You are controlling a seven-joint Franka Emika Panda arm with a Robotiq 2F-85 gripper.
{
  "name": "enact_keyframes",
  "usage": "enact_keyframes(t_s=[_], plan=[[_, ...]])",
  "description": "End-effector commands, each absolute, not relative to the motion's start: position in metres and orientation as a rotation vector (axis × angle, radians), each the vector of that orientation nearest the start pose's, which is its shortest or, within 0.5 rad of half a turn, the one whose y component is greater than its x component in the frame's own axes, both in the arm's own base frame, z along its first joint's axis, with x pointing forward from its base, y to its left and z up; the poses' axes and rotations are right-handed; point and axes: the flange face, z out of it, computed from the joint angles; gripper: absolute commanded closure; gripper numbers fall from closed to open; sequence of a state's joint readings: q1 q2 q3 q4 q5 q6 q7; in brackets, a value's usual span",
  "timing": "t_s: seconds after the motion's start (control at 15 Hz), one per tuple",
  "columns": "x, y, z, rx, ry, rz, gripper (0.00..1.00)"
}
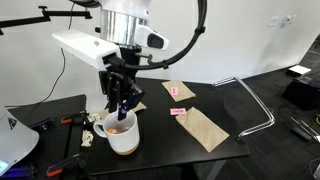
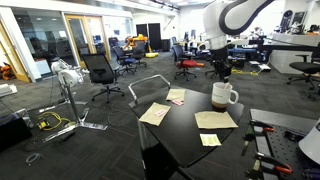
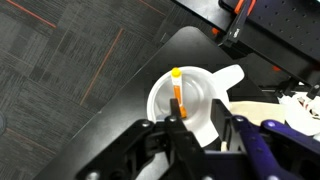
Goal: Remove the marker from the mug cup
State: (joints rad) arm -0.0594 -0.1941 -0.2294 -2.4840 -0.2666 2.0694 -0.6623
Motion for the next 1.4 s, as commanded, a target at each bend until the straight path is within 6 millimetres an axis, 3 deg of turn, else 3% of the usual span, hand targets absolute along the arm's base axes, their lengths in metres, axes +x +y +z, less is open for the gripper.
enact_keyframes(t_s=[0.0,1.33], plan=[[0.409,-0.138,0.339,-3.065,-0.86,0.455,0.57],[0.406,-0.141,0.314,-3.061,-0.867,0.538,0.63]])
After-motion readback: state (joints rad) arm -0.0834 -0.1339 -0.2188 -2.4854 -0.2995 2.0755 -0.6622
